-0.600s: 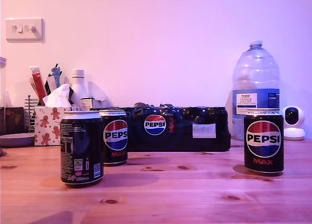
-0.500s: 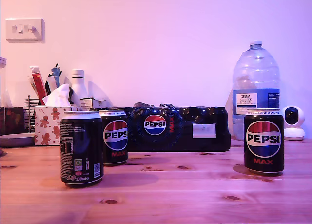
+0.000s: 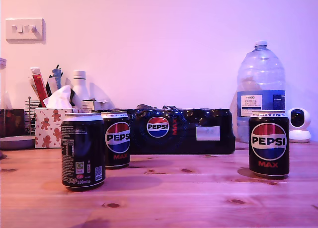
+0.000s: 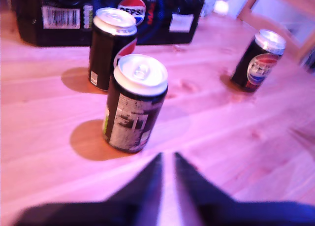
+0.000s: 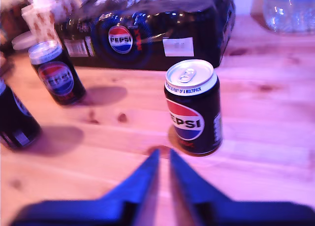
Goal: Stack up the Pepsi cans on top of each other
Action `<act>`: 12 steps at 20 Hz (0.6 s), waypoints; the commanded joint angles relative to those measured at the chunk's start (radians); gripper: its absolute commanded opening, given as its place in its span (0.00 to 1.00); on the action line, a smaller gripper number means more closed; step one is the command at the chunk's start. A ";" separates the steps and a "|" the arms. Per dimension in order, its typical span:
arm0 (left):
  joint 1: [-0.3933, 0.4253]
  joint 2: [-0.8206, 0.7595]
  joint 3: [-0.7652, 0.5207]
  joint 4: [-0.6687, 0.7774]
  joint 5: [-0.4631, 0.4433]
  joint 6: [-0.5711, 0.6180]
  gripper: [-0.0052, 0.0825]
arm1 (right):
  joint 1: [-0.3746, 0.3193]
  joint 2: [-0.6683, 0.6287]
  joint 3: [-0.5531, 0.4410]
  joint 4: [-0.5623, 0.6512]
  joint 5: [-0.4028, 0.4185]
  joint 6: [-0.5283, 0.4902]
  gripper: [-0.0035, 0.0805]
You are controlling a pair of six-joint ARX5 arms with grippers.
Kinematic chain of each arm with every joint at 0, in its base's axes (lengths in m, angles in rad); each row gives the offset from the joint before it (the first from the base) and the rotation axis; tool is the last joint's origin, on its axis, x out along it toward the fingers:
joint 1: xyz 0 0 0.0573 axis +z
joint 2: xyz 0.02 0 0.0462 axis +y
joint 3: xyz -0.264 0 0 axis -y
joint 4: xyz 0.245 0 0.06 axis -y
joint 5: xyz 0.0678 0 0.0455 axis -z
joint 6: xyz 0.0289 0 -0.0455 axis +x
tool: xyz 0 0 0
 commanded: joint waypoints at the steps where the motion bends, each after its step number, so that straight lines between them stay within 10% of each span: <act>1: -0.008 -0.002 -0.010 0.060 0.001 -0.106 0.62 | 0.000 0.004 -0.009 0.048 -0.017 0.098 0.55; 3: -0.026 -0.002 -0.009 0.124 -0.002 -0.153 0.98 | 0.003 0.004 -0.007 0.092 -0.042 0.113 0.61; 12: -0.146 0.039 -0.010 0.159 -0.101 -0.056 0.95 | 0.035 0.010 -0.007 0.119 -0.086 0.124 0.61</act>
